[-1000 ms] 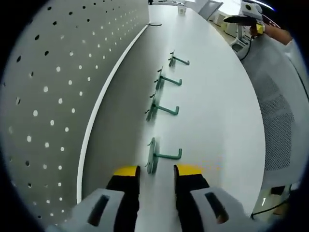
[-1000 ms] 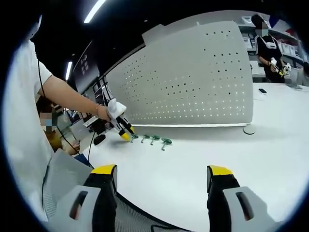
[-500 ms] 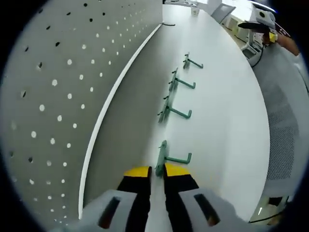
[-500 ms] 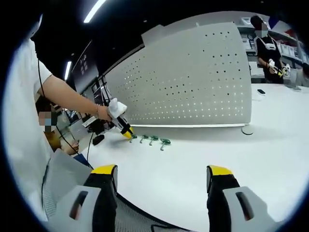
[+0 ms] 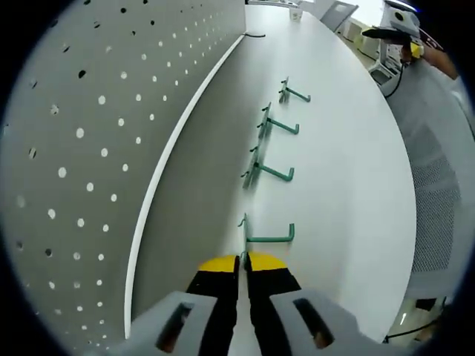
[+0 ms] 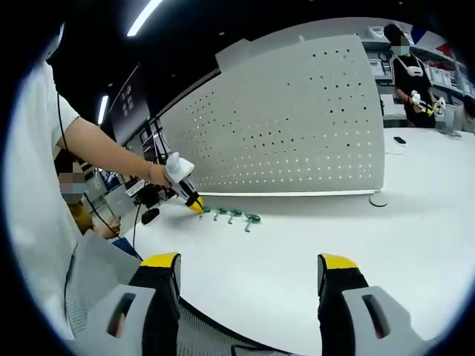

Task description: Insert the hook assembly into the mounting plate slot until the hook locks in place.

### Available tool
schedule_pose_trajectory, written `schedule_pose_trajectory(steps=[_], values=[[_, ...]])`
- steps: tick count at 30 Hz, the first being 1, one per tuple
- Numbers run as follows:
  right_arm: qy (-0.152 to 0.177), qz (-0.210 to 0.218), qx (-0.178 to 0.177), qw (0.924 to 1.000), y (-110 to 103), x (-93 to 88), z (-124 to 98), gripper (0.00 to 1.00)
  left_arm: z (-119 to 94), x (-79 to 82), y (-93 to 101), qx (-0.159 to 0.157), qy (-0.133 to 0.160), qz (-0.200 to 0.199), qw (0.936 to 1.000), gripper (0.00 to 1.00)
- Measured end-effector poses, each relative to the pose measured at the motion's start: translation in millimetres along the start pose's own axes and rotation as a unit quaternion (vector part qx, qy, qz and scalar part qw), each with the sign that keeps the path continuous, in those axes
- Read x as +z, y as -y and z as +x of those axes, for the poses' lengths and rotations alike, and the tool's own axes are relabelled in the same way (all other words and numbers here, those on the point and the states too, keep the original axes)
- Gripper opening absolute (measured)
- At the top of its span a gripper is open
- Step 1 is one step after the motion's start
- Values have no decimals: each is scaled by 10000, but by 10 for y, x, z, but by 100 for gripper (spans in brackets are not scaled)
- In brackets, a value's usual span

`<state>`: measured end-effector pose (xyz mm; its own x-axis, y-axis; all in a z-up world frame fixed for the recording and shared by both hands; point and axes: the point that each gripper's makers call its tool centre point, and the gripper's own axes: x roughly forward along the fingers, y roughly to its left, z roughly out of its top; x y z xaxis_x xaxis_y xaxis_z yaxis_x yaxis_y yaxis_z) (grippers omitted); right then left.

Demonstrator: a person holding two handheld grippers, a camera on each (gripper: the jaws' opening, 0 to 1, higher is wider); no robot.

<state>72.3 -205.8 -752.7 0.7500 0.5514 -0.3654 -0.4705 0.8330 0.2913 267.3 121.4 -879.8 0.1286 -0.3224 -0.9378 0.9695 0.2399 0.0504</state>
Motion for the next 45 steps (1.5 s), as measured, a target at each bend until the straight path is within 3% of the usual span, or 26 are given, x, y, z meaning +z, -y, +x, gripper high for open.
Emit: schedule_pose_trajectory(steps=[6, 9, 15, 21, 28, 40, 45], values=[[10, 5, 2, 10000, -5, 6, 2, 73, -8, -11, 1, 53, -14, 29, 10000, 3], [21, 14, -4, 10000, -9, 9, 0, 72, -43, 60, -5, 161, 287, 29, 9995, 2], [46, 38, 13, 10000, -16, 0, 21, 72, -92, 82, 36, 139, 537, -144, 9984, 2], [96, 45, 42, 9999, -31, 18, 39, 72, -188, 184, 36, 310, 914, -231, 9951, 2], [160, 60, 74, 9998, -40, 50, 43, 72, -395, 349, 19, 658, 1454, -348, 9866, 2], [330, 148, 173, 9992, -66, 128, 51, 72, -690, 536, 110, 1037, 2131, -717, 9689, 1], [356, 103, 224, 9991, -101, 161, 55, 72, -825, 629, 149, 1224, 2354, -672, 9618, 1]])
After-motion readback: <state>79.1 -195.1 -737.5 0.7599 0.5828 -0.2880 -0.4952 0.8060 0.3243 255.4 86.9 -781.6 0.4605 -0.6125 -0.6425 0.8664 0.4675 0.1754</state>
